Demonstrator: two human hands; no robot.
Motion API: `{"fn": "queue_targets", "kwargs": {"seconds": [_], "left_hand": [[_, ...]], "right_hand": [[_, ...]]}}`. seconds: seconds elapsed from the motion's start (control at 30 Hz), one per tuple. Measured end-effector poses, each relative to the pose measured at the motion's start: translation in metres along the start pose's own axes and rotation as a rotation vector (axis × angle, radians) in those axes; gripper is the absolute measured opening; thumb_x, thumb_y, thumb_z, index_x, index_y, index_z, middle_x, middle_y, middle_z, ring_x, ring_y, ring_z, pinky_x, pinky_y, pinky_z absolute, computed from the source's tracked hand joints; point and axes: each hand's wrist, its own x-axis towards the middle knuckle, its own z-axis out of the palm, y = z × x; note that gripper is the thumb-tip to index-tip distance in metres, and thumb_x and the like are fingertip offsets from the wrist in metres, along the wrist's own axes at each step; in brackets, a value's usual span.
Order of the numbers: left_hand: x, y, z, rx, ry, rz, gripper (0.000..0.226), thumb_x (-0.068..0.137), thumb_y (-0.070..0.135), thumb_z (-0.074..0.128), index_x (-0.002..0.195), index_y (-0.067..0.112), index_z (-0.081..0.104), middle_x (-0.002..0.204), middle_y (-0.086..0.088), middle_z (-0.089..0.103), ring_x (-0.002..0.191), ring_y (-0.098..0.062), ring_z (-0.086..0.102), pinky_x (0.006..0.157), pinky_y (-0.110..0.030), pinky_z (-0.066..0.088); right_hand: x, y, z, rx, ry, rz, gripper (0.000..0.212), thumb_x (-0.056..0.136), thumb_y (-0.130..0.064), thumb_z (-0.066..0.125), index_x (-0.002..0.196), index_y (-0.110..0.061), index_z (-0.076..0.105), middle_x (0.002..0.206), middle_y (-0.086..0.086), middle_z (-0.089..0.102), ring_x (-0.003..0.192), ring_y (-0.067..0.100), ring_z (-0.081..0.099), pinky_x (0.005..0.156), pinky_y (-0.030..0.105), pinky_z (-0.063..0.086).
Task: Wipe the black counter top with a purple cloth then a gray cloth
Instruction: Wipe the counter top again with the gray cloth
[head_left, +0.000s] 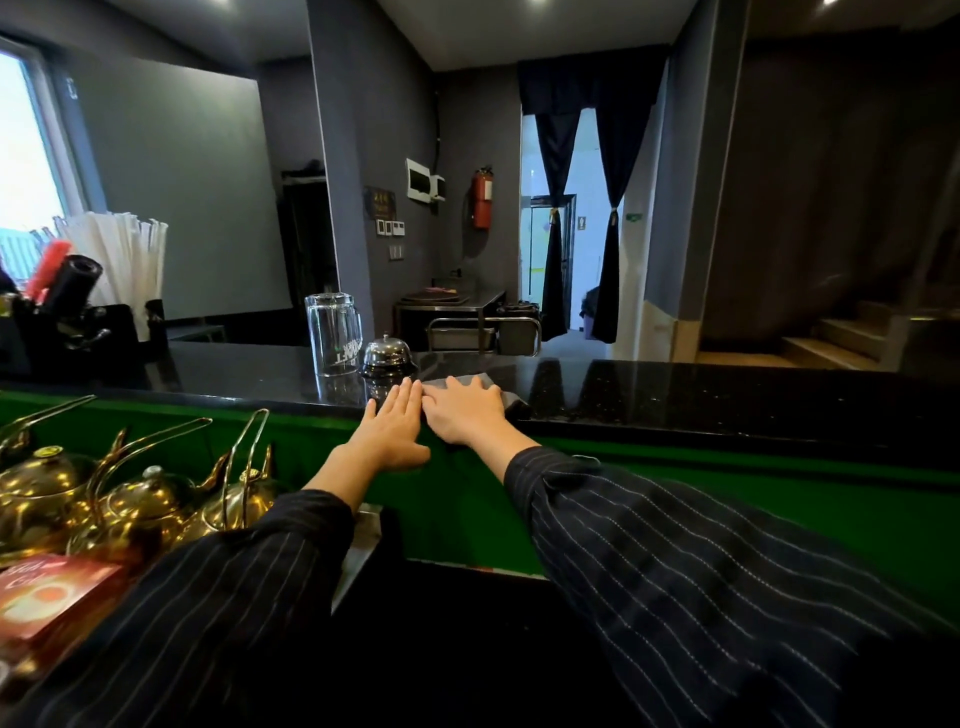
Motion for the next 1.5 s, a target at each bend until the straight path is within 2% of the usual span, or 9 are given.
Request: {"fn": "queue_targets", "kwargs": {"seconds": [0.27, 0.5, 0.63, 0.8, 0.97, 1.17, 1.3, 1.4, 1.5], "left_hand": [[-0.011, 0.059, 0.002, 0.046, -0.005, 0.084, 0.100, 0.080, 0.023, 0.056, 0.148, 0.005, -0.016, 0.157, -0.013, -0.020, 0.146, -0.027, -0.016, 0.118, -0.046, -0.001], [-0.016, 0.153, -0.002, 0.038, -0.066, 0.185, 0.103, 0.080, 0.025, 0.060, 0.148, 0.007, -0.015, 0.158, -0.012, -0.018, 0.146, -0.027, -0.015, 0.118, -0.046, 0.000], [-0.014, 0.212, 0.000, 0.040, -0.079, 0.255, 0.101, 0.080, 0.025, 0.060, 0.149, 0.009, -0.013, 0.158, -0.011, -0.017, 0.146, -0.027, -0.015, 0.118, -0.047, -0.001], [-0.009, 0.244, 0.013, 0.079, 0.019, 0.198, 0.100, 0.079, 0.035, 0.061, 0.151, 0.006, -0.002, 0.160, -0.012, -0.006, 0.148, -0.026, -0.007, 0.119, -0.048, 0.001], [-0.011, 0.247, 0.019, 0.093, 0.069, 0.199, 0.100, 0.077, 0.035, 0.060, 0.151, 0.007, -0.001, 0.160, -0.011, -0.002, 0.148, -0.024, -0.004, 0.120, -0.046, -0.001], [-0.009, 0.254, 0.024, 0.091, 0.029, 0.162, 0.101, 0.079, 0.039, 0.059, 0.150, 0.007, -0.005, 0.160, -0.011, -0.003, 0.148, -0.026, -0.005, 0.118, -0.050, -0.003], [-0.003, 0.255, 0.023, 0.094, -0.003, 0.140, 0.106, 0.077, 0.040, 0.063, 0.150, 0.008, -0.007, 0.160, -0.010, -0.005, 0.148, -0.025, -0.008, 0.117, -0.050, -0.005], [0.000, 0.254, 0.021, 0.093, 0.006, 0.134, 0.106, 0.076, 0.039, 0.065, 0.150, 0.010, -0.006, 0.160, -0.007, -0.003, 0.148, -0.023, -0.006, 0.118, -0.048, -0.005], [-0.002, 0.251, 0.020, 0.071, 0.027, 0.138, 0.105, 0.074, 0.036, 0.066, 0.151, 0.011, -0.001, 0.160, -0.006, 0.002, 0.148, -0.022, -0.003, 0.118, -0.046, -0.004]], "right_hand": [[-0.035, 0.055, -0.003, -0.008, 0.049, 0.013, 0.051, 0.102, -0.040, 0.017, 0.150, -0.034, 0.031, 0.158, 0.008, 0.030, 0.142, 0.043, 0.025, 0.110, 0.060, 0.019], [-0.085, 0.139, -0.011, -0.038, 0.093, 0.106, 0.051, 0.102, -0.042, 0.017, 0.148, -0.035, 0.035, 0.154, 0.007, 0.036, 0.139, 0.042, 0.030, 0.107, 0.059, 0.024], [-0.118, 0.197, -0.016, -0.027, 0.104, 0.188, 0.051, 0.101, -0.044, 0.016, 0.149, -0.038, 0.034, 0.155, 0.005, 0.036, 0.141, 0.039, 0.028, 0.108, 0.058, 0.022], [-0.165, 0.275, -0.032, -0.021, 0.114, 0.270, 0.049, 0.101, -0.037, 0.018, 0.148, -0.038, 0.034, 0.154, 0.007, 0.036, 0.140, 0.040, 0.029, 0.107, 0.060, 0.022], [-0.196, 0.335, -0.042, -0.048, 0.092, 0.360, 0.050, 0.102, -0.030, 0.018, 0.150, -0.037, 0.029, 0.156, 0.007, 0.032, 0.142, 0.042, 0.024, 0.109, 0.061, 0.021], [-0.182, 0.316, -0.041, -0.066, 0.060, 0.515, 0.048, 0.101, -0.033, 0.022, 0.147, -0.034, 0.034, 0.158, 0.010, 0.028, 0.142, 0.044, 0.021, 0.111, 0.061, 0.017], [-0.150, 0.261, -0.034, -0.081, 0.072, 0.384, 0.047, 0.099, -0.039, 0.025, 0.144, -0.033, 0.039, 0.154, 0.014, 0.033, 0.139, 0.045, 0.026, 0.108, 0.061, 0.020], [-0.131, 0.222, -0.028, -0.076, 0.073, 0.280, 0.049, 0.100, -0.040, 0.023, 0.148, -0.036, 0.033, 0.157, 0.014, 0.029, 0.140, 0.047, 0.023, 0.108, 0.061, 0.018], [-0.128, 0.215, -0.027, -0.060, 0.076, 0.235, 0.050, 0.101, -0.039, 0.020, 0.150, -0.036, 0.031, 0.158, 0.013, 0.029, 0.142, 0.045, 0.021, 0.110, 0.061, 0.017]]}}
